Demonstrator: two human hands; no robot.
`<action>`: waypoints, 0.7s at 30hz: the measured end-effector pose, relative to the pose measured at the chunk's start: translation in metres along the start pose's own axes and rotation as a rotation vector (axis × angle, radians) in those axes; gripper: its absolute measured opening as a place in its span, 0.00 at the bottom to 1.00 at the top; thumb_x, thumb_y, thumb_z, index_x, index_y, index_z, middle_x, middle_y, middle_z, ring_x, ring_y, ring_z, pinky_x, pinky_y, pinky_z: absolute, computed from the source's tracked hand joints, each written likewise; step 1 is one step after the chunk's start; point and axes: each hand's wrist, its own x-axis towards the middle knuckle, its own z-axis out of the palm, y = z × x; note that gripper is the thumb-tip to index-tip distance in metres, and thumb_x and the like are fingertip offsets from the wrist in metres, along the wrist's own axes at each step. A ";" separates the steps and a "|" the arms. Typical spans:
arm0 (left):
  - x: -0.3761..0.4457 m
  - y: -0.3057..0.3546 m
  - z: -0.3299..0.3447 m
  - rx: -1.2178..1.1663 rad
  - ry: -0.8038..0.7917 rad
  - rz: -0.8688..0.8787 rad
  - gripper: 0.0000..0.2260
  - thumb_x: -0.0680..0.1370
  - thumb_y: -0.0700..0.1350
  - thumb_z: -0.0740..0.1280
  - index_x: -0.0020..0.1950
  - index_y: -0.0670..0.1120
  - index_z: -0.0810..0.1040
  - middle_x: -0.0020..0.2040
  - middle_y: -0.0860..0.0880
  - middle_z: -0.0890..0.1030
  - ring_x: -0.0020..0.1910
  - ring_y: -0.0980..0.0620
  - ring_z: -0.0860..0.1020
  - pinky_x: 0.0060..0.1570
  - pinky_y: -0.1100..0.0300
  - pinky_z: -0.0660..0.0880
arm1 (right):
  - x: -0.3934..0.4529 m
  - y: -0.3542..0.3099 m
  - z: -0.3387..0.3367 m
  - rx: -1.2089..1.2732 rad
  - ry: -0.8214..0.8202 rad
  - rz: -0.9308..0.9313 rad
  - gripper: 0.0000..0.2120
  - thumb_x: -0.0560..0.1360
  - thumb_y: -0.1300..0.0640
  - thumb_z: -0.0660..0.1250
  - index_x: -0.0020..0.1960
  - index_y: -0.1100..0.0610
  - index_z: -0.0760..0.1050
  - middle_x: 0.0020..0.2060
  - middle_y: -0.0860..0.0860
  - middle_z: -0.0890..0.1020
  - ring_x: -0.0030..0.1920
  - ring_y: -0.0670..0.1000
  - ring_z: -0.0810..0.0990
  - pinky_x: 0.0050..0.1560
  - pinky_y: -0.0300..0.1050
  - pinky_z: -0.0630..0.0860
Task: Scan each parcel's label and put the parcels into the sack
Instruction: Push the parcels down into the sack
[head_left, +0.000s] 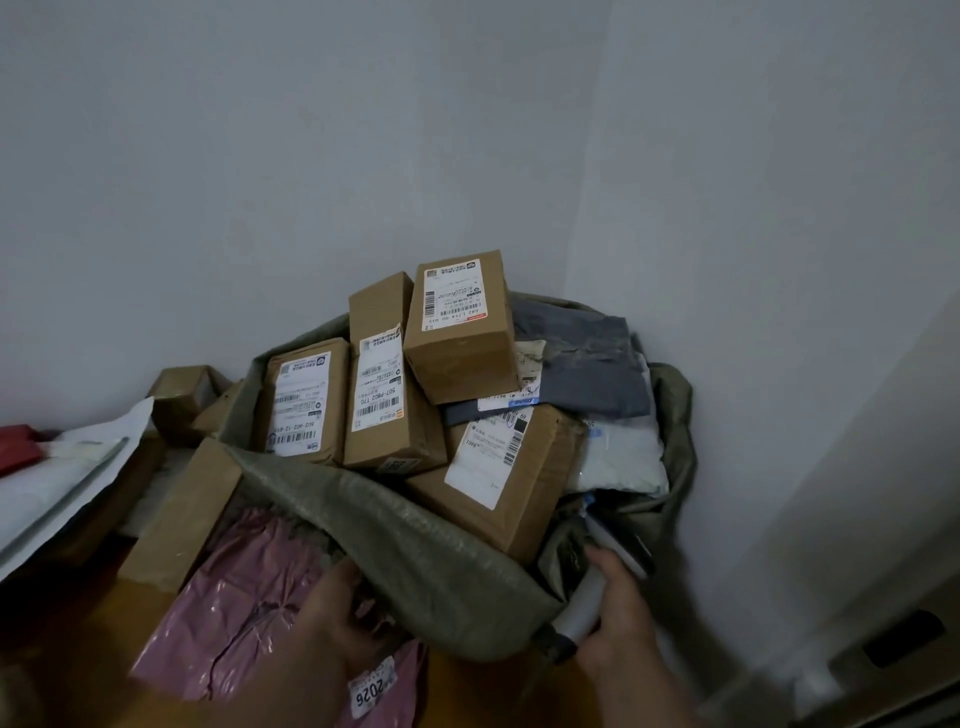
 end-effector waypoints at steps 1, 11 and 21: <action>-0.001 -0.001 -0.001 0.004 0.022 0.020 0.13 0.80 0.53 0.67 0.45 0.43 0.76 0.44 0.43 0.76 0.42 0.42 0.75 0.30 0.49 0.76 | 0.001 0.001 -0.001 -0.002 -0.009 0.000 0.29 0.66 0.49 0.77 0.65 0.57 0.79 0.57 0.61 0.82 0.57 0.65 0.80 0.65 0.65 0.74; -0.026 0.002 0.007 0.031 0.051 0.296 0.03 0.81 0.39 0.64 0.50 0.41 0.77 0.45 0.42 0.78 0.42 0.45 0.76 0.38 0.52 0.75 | -0.010 0.000 0.000 0.011 -0.010 -0.081 0.25 0.70 0.52 0.75 0.64 0.60 0.78 0.57 0.60 0.82 0.57 0.64 0.80 0.63 0.60 0.75; -0.044 -0.014 -0.011 0.224 -0.139 0.330 0.12 0.80 0.32 0.61 0.58 0.45 0.75 0.51 0.43 0.80 0.48 0.45 0.76 0.52 0.50 0.71 | -0.052 -0.018 0.006 0.038 -0.079 -0.195 0.09 0.72 0.60 0.74 0.51 0.59 0.81 0.46 0.58 0.84 0.47 0.58 0.82 0.54 0.57 0.79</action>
